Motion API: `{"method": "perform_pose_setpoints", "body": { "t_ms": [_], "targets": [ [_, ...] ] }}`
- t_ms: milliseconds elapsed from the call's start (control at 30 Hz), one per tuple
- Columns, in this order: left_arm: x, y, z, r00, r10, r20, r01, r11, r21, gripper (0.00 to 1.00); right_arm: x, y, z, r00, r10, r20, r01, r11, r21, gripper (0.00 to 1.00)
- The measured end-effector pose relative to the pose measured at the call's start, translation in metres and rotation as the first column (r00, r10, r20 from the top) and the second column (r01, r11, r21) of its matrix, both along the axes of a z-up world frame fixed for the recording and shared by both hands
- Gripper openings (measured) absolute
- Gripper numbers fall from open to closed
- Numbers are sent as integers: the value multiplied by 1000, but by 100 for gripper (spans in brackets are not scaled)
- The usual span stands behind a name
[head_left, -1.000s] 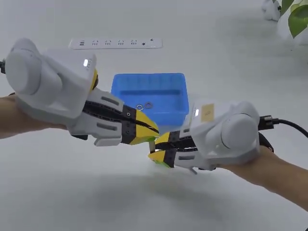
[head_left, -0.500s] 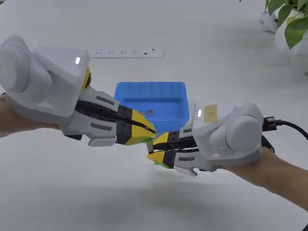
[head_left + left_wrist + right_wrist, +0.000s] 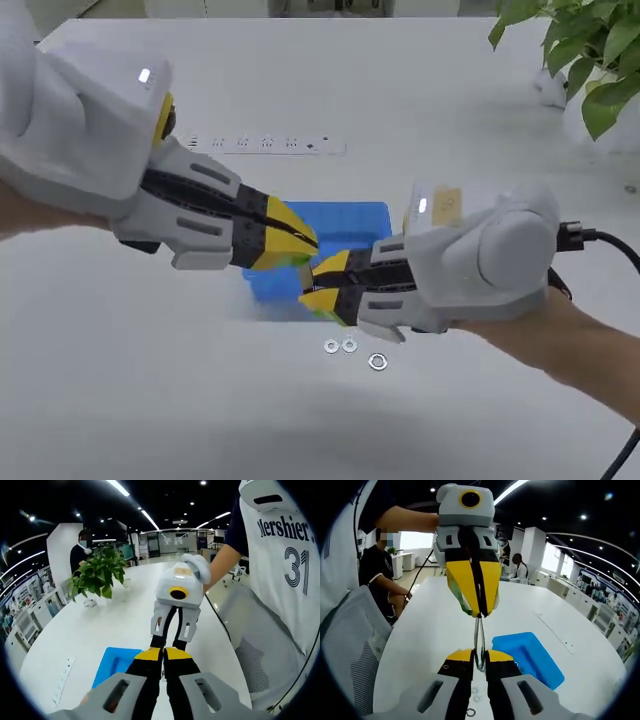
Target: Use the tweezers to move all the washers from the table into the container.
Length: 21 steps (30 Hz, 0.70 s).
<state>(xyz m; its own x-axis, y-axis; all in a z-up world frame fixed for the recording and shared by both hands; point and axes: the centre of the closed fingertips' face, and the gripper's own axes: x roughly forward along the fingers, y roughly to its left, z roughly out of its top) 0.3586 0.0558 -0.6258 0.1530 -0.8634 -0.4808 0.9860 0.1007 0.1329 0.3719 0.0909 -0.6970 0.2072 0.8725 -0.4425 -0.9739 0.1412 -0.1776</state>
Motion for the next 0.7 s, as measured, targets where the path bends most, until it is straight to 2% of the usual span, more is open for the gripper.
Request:
{"method": "perform_pose_setpoints", "body": {
  "t_ms": [200,333,467,500,700],
  "targets": [
    [17,-2,13,999,-22,48,21,1000,9,5,21,-1,15,999,-24,40,24,1000,17,10],
    [29,-4,14,997,-34,63,33,999,15,5,36,-3,17,997,-46,64,45,999,17,10],
    [44,-6,9,996,-45,72,44,999,14,5,51,-6,13,995,-70,67,69,997,17,10],
    [48,-7,7,997,-42,63,42,999,8,5,54,-7,11,995,-72,64,72,997,16,10],
    [64,-12,-6,998,-42,55,42,999,5,5,69,-12,-2,995,-80,65,80,997,-6,10]
  ]
}}
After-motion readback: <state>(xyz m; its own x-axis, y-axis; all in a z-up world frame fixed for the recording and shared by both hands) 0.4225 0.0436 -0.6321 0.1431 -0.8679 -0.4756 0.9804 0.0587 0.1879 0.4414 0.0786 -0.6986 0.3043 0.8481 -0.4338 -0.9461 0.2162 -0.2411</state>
